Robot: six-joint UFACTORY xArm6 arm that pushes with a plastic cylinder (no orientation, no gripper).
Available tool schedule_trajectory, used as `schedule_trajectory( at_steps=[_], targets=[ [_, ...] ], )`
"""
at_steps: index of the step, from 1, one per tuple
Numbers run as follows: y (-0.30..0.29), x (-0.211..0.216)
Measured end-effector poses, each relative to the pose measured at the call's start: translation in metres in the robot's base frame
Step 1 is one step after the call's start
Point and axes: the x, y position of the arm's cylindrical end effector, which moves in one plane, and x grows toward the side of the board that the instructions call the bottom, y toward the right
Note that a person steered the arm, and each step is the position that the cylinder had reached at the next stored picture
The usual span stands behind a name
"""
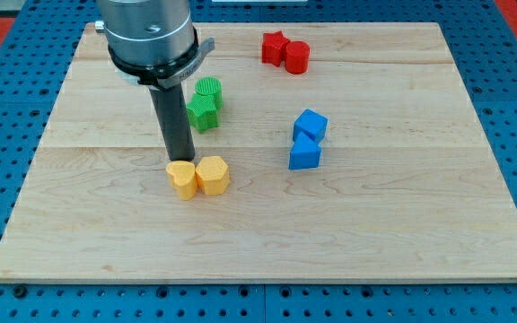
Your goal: Move the blue triangle to the bottom left side of the blue cube
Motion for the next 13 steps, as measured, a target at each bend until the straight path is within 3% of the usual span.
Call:
schedule_trajectory(
  at_steps=[2,3,4,5,6,7,9,10,12,13],
  targets=[
    [-0.054,-0.028],
    [0.017,-0.031],
    [0.127,-0.028],
    [0.153,0.027],
    [0.140,0.064],
    [0.110,0.066],
    [0.249,0.055],
    [0.200,0.031],
    [0.199,0.055],
    [0.168,0.039]
  ],
)
